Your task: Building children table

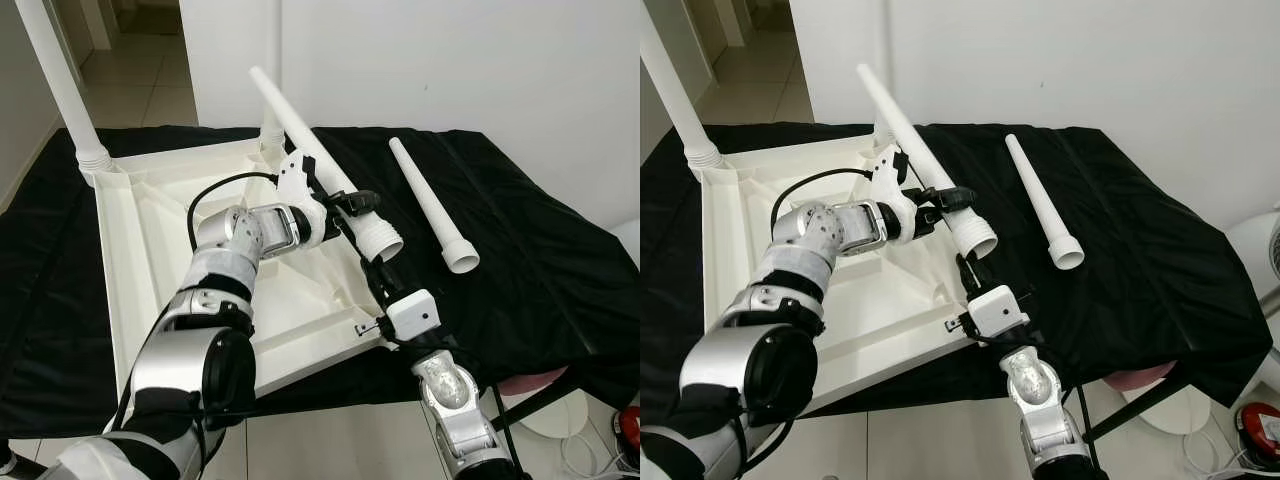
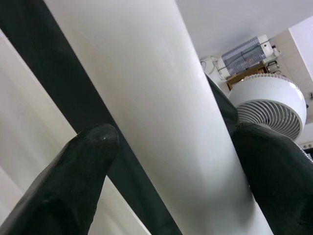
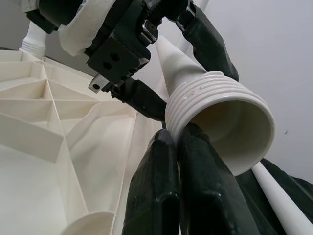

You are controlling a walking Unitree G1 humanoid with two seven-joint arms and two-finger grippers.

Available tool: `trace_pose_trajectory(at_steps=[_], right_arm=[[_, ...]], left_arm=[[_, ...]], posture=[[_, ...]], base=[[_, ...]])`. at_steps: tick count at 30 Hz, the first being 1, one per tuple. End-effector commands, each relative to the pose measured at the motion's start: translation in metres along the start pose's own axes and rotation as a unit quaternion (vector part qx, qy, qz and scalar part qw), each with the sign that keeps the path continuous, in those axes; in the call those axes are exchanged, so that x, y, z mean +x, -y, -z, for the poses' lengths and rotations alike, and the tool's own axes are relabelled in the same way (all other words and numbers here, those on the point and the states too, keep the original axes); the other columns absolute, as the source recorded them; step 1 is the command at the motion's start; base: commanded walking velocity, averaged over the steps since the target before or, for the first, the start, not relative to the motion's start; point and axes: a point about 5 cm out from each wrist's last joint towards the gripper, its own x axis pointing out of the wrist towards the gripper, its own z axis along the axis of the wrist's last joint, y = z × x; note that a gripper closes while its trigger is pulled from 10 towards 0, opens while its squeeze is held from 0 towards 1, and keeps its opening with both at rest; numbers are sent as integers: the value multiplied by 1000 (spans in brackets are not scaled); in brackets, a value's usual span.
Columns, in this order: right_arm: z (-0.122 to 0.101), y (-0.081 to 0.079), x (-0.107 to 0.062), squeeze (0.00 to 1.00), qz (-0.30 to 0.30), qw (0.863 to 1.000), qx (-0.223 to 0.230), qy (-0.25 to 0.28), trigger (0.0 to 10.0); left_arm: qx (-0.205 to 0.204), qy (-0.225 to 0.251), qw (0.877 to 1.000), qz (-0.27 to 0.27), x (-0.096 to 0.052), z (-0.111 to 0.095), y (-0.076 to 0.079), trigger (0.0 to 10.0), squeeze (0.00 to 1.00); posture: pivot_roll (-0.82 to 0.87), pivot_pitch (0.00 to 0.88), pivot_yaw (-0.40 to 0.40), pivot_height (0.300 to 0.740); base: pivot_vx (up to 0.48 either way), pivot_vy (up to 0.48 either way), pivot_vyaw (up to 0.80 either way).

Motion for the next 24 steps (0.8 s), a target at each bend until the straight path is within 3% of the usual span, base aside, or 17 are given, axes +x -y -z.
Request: trace_pose_trajectory(at_steps=[1,7,9,16,24], right_arm=[[-4,-1,1,0,-9,1000,-8,8,10000],[1,-4,-5,0,-23,1000,-12,-6,10000],[2,-4,-7,0,-30,999,-20,-8,10000],[1,-2,-9,0,-39,998,-39,-5,10000],[0,-2,-10,0,-51,998,-48,0,10000]], left_arm=[[-6,1,1000,2,2,-2,3,10000,0],[-36,40,999,-3,-1,-28,6,10000,0],[-67,52,996,-6,-3,-39,7,10000,0],[-116,61,991,-39,-4,-40,-2,10000,0],[-140,72,986,-49,-4,-41,-5,10000,0]], posture=[[-77,0,-17,740],[-72,0,-17,740],[-69,0,-17,740],[-70,0,-14,740],[-66,0,-19,740]], base=[[0,0,0],[0,0,0],[0,0,0],[0,0,0],[0,0,0]])
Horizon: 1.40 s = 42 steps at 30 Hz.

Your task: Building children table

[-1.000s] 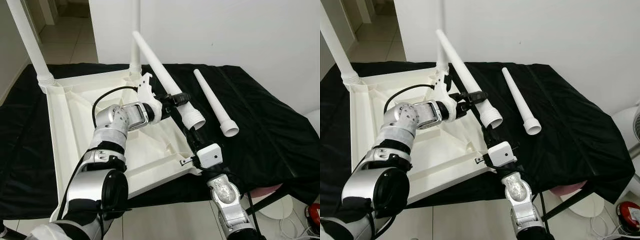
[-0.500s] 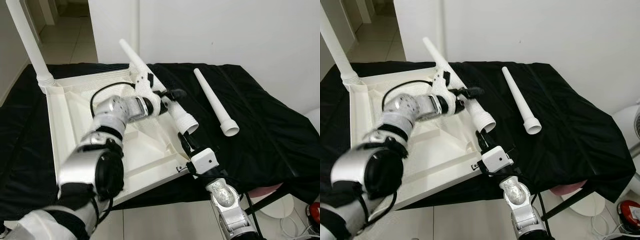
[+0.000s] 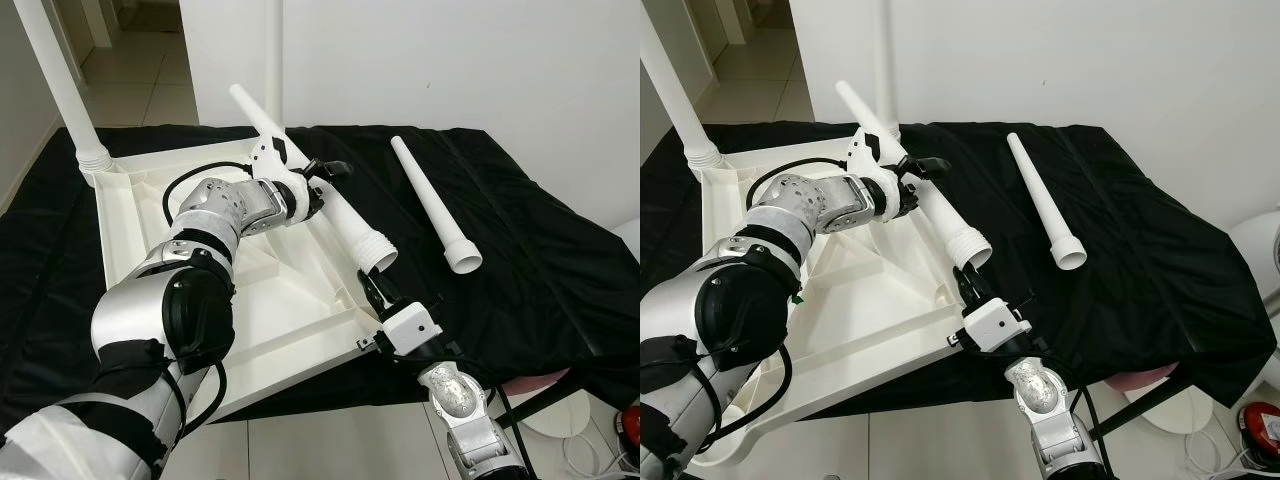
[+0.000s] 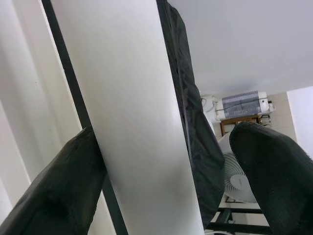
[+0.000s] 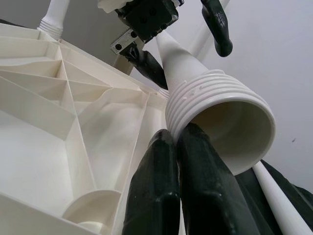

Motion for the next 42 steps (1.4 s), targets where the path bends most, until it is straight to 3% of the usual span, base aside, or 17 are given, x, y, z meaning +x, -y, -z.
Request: trace_pose_trajectory(at_steps=[1,7,9,10,11,12,17,27,28,30,31,33,37,38,39,40,42], right_arm=[[-2,-2,-2,0,-16,1000,-11,8,10000],[-5,-4,-1,0,-34,999,-23,23,10000],[-6,-4,-1,0,-35,999,-24,26,10000],[-6,-5,-1,0,-37,999,-26,28,10000],[-6,-5,-1,0,-37,999,-26,28,10000],[-7,-5,0,0,-38,998,-28,29,10000],[-7,-4,-1,0,-35,998,-34,33,10000],[-7,-5,-3,0,-39,998,-29,32,10000],[-6,-5,-3,506,-40,999,-23,29,10000],[-4,-6,-4,506,-40,999,-10,24,10000],[-4,-5,-4,1000,-36,999,1,22,10000],[-3,-3,-6,1000,-23,999,24,16,10000],[-3,-1,-9,1000,-1,999,26,18,10000],[-3,0,-12,596,16,999,23,16,10000],[-3,0,-12,596,16,999,23,16,10000],[-1,0,-17,0,26,999,25,9,10000],[2,-3,-25,0,38,999,36,-7,10000]], left_arm=[[-4,16,1000,0,1,-6,6,10000,0],[-10,46,999,-17,-1,-14,3,10000,0],[-18,49,998,-21,-1,-15,2,9686,0],[-21,53,998,-23,-1,-15,1,8549,0],[-21,53,998,-23,-1,-15,1,8549,0],[-22,57,998,-24,-1,-15,1,0,0],[-3,60,998,-16,-1,-16,2,0,0],[-12,77,997,-12,-3,-23,4,0,0],[-13,78,997,-9,-3,-24,5,0,0],[-10,77,997,-5,-3,-24,6,0,0],[-12,76,997,-1,-3,-24,7,10000,0],[-15,77,997,4,-3,-25,8,10000,0],[-13,79,997,1,-4,-26,7,10000,0],[-13,81,997,-1,-5,-27,6,10000,0],[-13,81,997,-1,-5,-27,6,10000,0],[-11,83,996,-2,-6,-28,5,10000,0],[-11,87,996,-4,-7,-31,4,10000,0]], posture=[[-66,0,-19,740],[-60,0,-27,740],[-61,0,-29,740],[-61,0,-29,740],[-61,0,-29,740],[-62,0,-28,740],[-67,0,-26,740],[-65,0,-30,740],[-63,0,-31,740],[-63,0,-31,740],[-63,0,-35,740],[-63,0,-35,740],[-61,0,-38,740],[-61,0,-37,740],[-61,0,-37,740],[-60,0,-37,740],[-58,0,-37,740]], base=[[0,0,0],[0,0,0],[0,0,0],[0,0,0],[0,0,0],[0,0,0],[0,0,0],[0,0,0],[0,0,0],[0,0,0],[0,0,0],[0,0,0],[0,0,0],[0,0,0],[0,0,0],[0,0,0],[0,0,0]])
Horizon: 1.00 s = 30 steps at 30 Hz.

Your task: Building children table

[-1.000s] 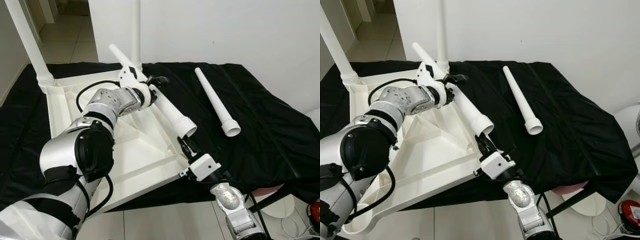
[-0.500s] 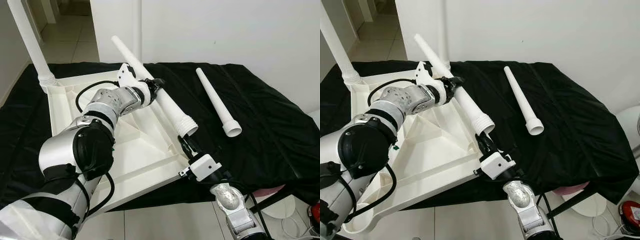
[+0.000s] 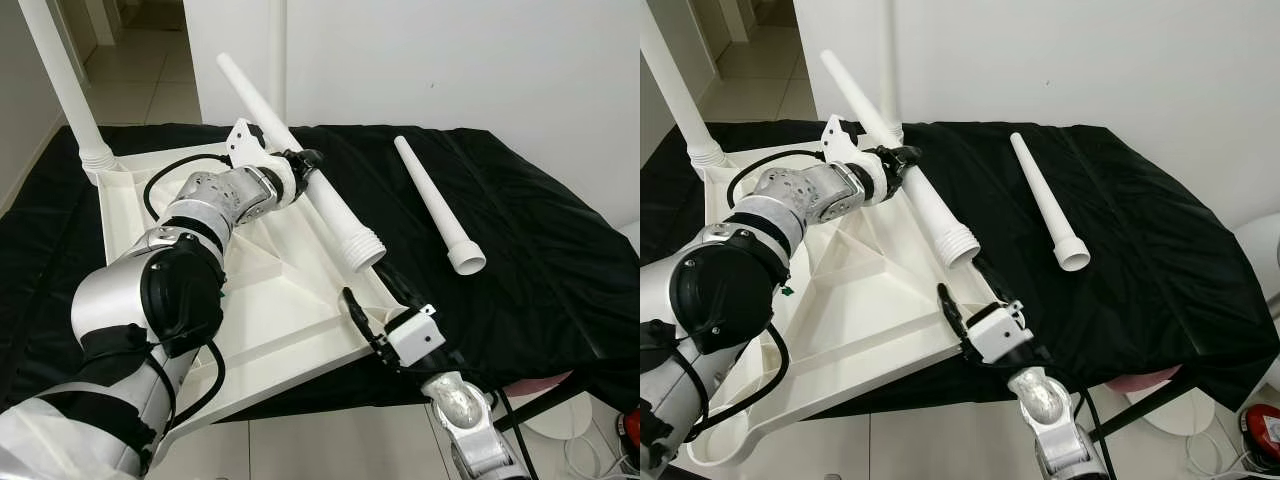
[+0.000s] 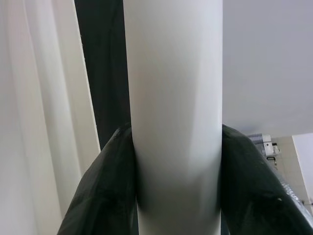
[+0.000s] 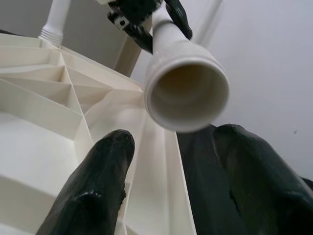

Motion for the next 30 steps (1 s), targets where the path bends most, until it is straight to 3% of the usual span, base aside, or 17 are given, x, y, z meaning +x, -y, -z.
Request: trace_pose_trajectory(at_steps=[1,3,7,9,10,12,19,21,24,26,30], right_arm=[[0,1,-6,0,15,1000,2,-4,10000],[0,0,-14,0,29,999,22,-16,10000],[-2,6,-14,0,58,997,50,-25,10000],[-2,18,-8,0,95,990,99,-37,10000],[-2,18,-8,0,95,990,99,-37,10000],[-4,29,3,0,112,982,142,-45,10000],[-6,44,20,0,119,981,136,-69,10000],[-3,52,30,0,118,980,127,-96,10000],[-3,56,41,0,108,978,142,-111,10000],[-5,59,49,0,104,971,178,-118,10000],[-10,62,55,0,98,967,200,-123,10000]], left_arm=[[2,1,1000,27,1,-1,9,10000,0],[13,7,1000,27,0,-5,9,10000,0],[28,12,999,32,0,-8,11,10000,0],[59,18,997,44,0,-11,17,10000,0],[59,18,997,44,0,-11,17,10000,0],[110,35,992,57,-1,-16,25,10000,0],[170,68,980,76,-2,-25,39,10000,0],[205,101,971,75,-4,-34,45,10000,0],[235,135,960,75,-6,-41,50,10000,0],[248,142,954,91,-7,-40,57,10000,0],[252,148,951,102,-7,-39,62,10000,0]], posture=[[-58,0,-37,740],[-58,0,-34,740],[-59,0,-32,740],[-67,0,-26,740],[-67,0,-26,740],[-67,0,-26,740],[-54,0,-41,740],[-52,0,-44,740],[-44,0,-52,740],[-42,0,-55,740],[-36,0,-64,740]], base=[[0,0,0],[0,0,0],[0,0,0],[0,0,0],[0,0,0],[0,0,0],[0,0,0],[0,0,0],[0,0,0],[0,0,0],[0,0,0]])
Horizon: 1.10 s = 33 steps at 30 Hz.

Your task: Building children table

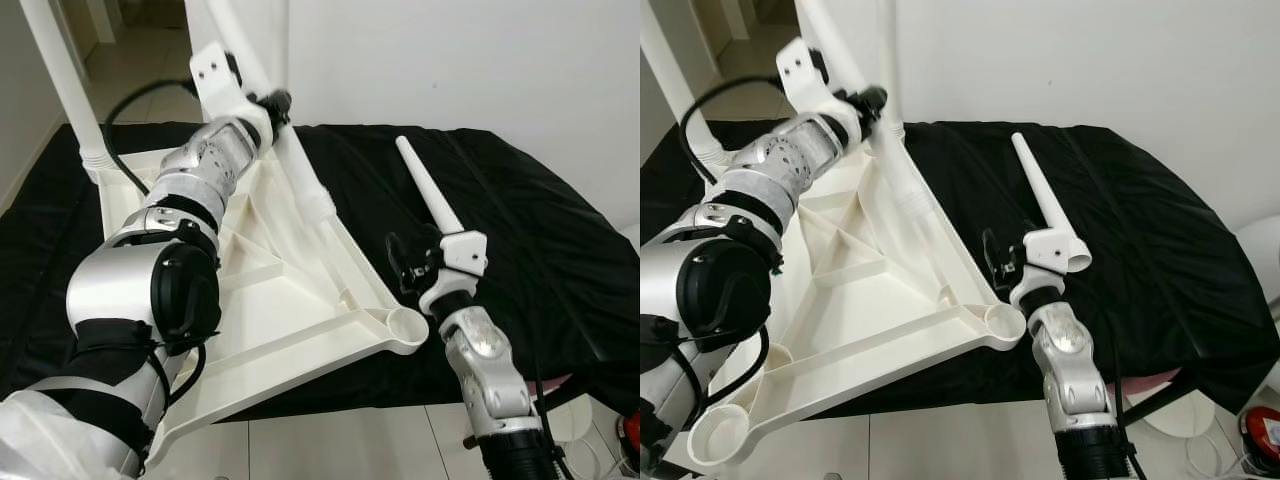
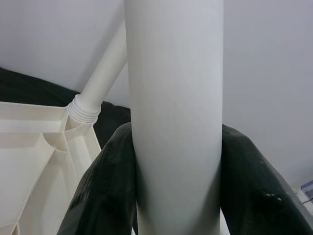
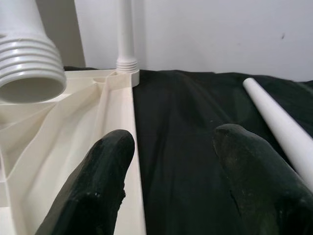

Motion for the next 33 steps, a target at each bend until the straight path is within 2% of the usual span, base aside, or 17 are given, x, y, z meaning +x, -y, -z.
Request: trace_pose_trajectory(at_steps=[1,8,9,12,14,16,20,21,22,24,28,29,33], right_arm=[[-5,1,3,0,-3,1000,2,1,10000],[-16,-3,12,0,-7,1000,-1,2,10000],[-18,-4,14,0,-7,1000,2,-1,10000],[-20,-6,16,0,-9,1000,4,-2,10000],[-24,-9,18,0,-18,1000,9,-8,10000],[-24,-9,18,0,-18,1000,9,-8,10000],[-29,-16,21,0,-43,999,7,-6,10000],[-29,-16,21,0,-43,999,7,-6,10000],[-30,-18,22,0,-56,998,3,-4,10000],[-29,-24,22,0,-77,997,-3,-10,10000],[-25,-35,22,0,-115,993,-7,-26,10000],[-24,-38,22,0,-124,992,-8,-31,10000],[-24,-40,22,0,-134,990,-9,-36,10000]], left_arm=[[4,5,996,88,0,-1,16,10000,0],[40,59,992,104,-5,-6,31,10000,0],[56,73,990,103,-8,-3,33,10000,0],[62,82,989,104,-11,0,35,10000,0],[76,107,985,110,-18,7,38,10000,0],[76,107,985,110,-18,7,38,10000,0],[93,143,978,122,-30,19,41,10000,0],[93,143,978,122,-30,19,41,10000,0],[123,150,973,123,-32,24,41,10000,0],[151,145,968,140,-38,35,46,10000,0],[158,132,966,155,-44,50,51,10000,0],[173,134,962,161,-47,53,55,10000,0],[187,136,958,169,-50,55,59,10000,0]], posture=[[-36,0,-64,740],[-32,0,-65,740],[-28,0,-67,740],[-28,0,-67,740],[-28,0,-68,740],[-28,0,-68,740],[-29,0,-63,740],[-29,0,-63,740],[-28,0,-62,740],[-28,0,-62,740],[-37,0,-59,740],[-36,0,-61,740],[-34,0,-63,740]], base=[[0,0,0],[0,0,0],[0,0,0],[0,0,0],[0,0,0],[0,0,0],[0,0,0],[0,0,0],[0,0,0],[0,0,0],[0,0,0],[0,0,0],[0,0,0]])
